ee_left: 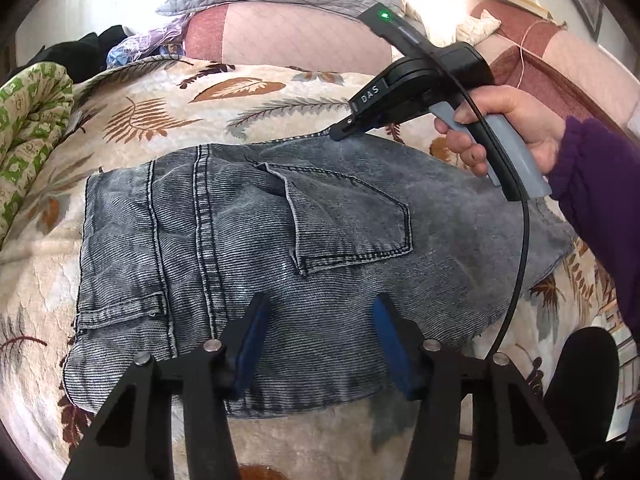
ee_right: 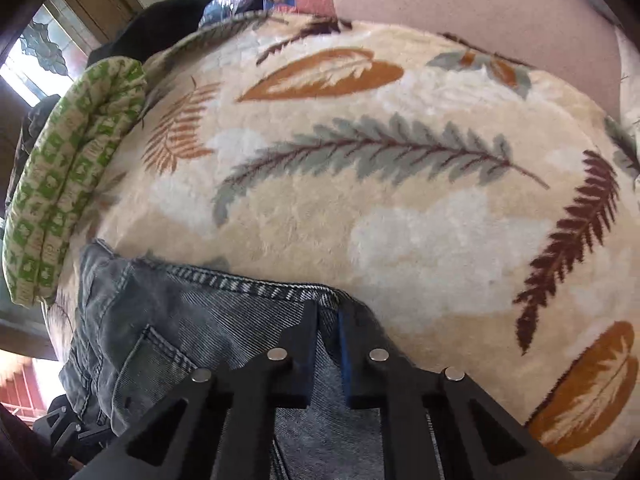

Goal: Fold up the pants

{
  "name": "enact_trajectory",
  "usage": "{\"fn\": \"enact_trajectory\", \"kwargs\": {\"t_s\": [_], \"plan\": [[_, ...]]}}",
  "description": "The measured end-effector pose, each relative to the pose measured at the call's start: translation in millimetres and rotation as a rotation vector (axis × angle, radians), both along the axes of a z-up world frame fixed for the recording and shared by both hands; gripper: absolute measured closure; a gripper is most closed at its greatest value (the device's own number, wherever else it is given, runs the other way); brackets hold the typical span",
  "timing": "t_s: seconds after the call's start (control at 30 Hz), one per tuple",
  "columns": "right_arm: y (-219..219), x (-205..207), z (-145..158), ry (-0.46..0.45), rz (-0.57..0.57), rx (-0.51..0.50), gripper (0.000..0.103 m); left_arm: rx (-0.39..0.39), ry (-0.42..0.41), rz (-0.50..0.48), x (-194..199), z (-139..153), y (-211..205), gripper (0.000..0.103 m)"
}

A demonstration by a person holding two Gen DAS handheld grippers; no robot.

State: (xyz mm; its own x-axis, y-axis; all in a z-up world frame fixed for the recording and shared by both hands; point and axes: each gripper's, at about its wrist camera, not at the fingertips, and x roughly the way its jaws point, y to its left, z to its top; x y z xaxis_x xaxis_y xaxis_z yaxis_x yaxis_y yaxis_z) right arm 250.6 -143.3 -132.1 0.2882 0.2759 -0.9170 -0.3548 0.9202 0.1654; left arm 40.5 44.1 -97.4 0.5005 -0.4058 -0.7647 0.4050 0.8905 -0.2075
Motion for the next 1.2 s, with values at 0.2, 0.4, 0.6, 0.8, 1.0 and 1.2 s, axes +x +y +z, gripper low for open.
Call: {"fn": "enact_trajectory", "kwargs": {"t_s": [0.2, 0.4, 0.6, 0.8, 1.0, 1.2], "plan": [[3, 0, 10, -0.046, 0.002, -0.027, 0.093, -0.014, -0.019, 0.004, -2, 8, 5, 0.048], [-1, 5, 1, -0.059, -0.038, -0.032, 0.093, 0.010, 0.017, -0.038, -2, -2, -1, 0.048], [-2, 8, 5, -0.100, -0.076, -0.007, 0.095, -0.016, -0.006, 0.032, 1, 4, 12, 0.048], [-7, 11, 12, -0.097, -0.089, 0.027, 0.103, 0.029, 0.010, -0.002, 4, -4, 5, 0.048], [-7, 1, 13, -0.085, -0.090, 0.059, 0.102, -0.018, 0.031, 0.017, 7, -2, 13, 0.048], [-8, -27, 23, -0.114, -0.082, 0.072, 0.102, 0.002, -0.025, 0.046, 4, 7, 17, 0.048]]}}
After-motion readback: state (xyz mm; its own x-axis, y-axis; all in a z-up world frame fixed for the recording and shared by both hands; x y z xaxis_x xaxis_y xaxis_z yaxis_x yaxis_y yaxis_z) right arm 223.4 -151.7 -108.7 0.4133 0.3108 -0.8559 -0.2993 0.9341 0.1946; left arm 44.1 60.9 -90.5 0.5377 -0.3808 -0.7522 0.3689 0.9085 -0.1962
